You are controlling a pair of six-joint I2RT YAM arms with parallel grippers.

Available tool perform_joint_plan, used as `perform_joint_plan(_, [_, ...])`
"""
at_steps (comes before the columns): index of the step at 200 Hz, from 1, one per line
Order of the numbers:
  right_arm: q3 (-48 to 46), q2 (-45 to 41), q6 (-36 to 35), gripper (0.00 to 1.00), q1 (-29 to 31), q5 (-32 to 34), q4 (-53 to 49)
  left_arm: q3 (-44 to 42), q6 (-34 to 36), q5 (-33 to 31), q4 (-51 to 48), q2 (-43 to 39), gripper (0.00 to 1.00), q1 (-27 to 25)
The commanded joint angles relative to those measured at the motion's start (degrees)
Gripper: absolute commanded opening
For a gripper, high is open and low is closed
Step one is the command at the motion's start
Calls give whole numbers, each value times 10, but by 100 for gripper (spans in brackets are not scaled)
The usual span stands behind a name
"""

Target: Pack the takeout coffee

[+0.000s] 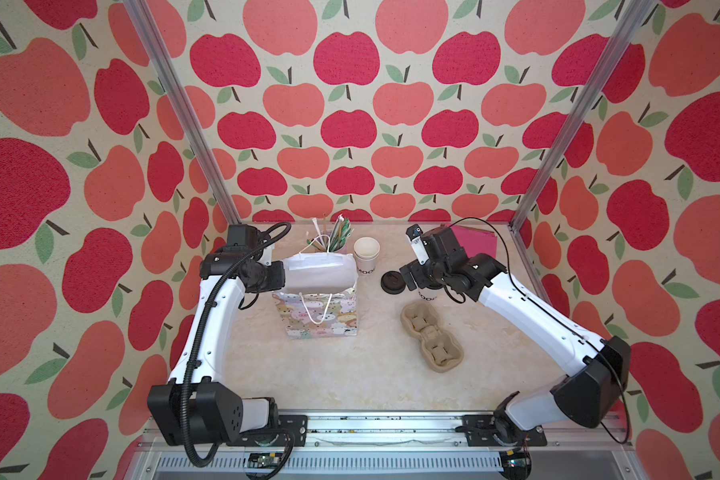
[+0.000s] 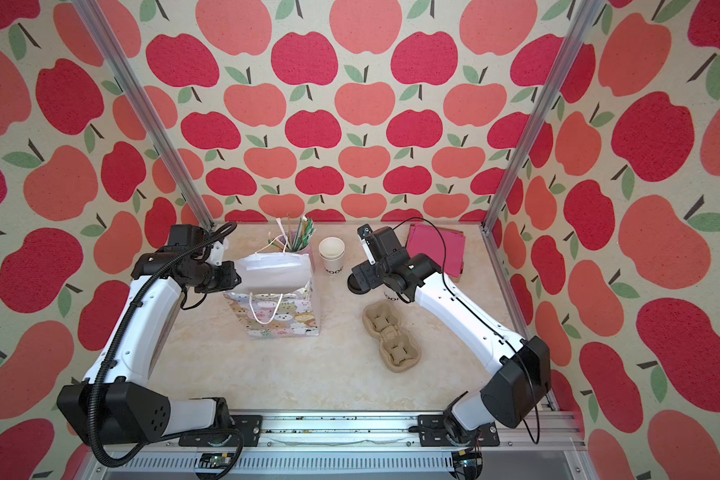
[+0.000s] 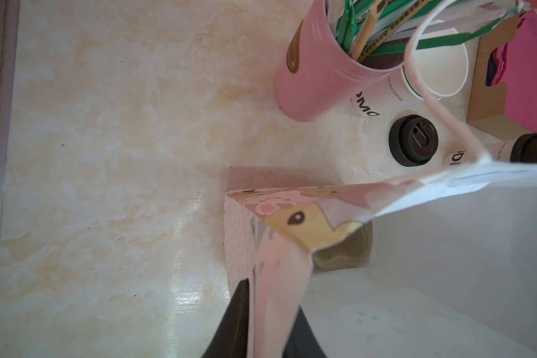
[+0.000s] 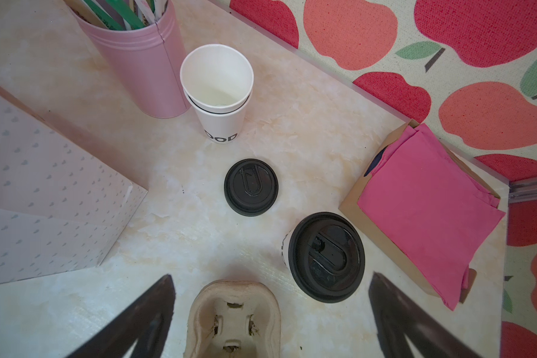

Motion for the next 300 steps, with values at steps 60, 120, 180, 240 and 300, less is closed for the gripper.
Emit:
perform_joint_plan(60, [5, -15, -7, 99, -47, -11, -30, -3, 22, 104, 14, -13, 0, -9])
perform_joint_plan(120, [30, 1, 17, 99, -92, -5, -71, -9, 7, 194, 27, -9, 0, -12])
perform_joint_plan(180, [72, 45, 26, 99, -161, -93, -141, -18, 6, 231, 35, -5, 0, -27])
perform_joint_plan(240, [239, 180, -33, 99, -190, -153, -292, 4, 6, 206, 2, 18, 0, -48])
perform_joint_plan(300, [303, 256, -29, 99, -183, -164, -344, 11, 7, 176, -21, 32, 0, -57])
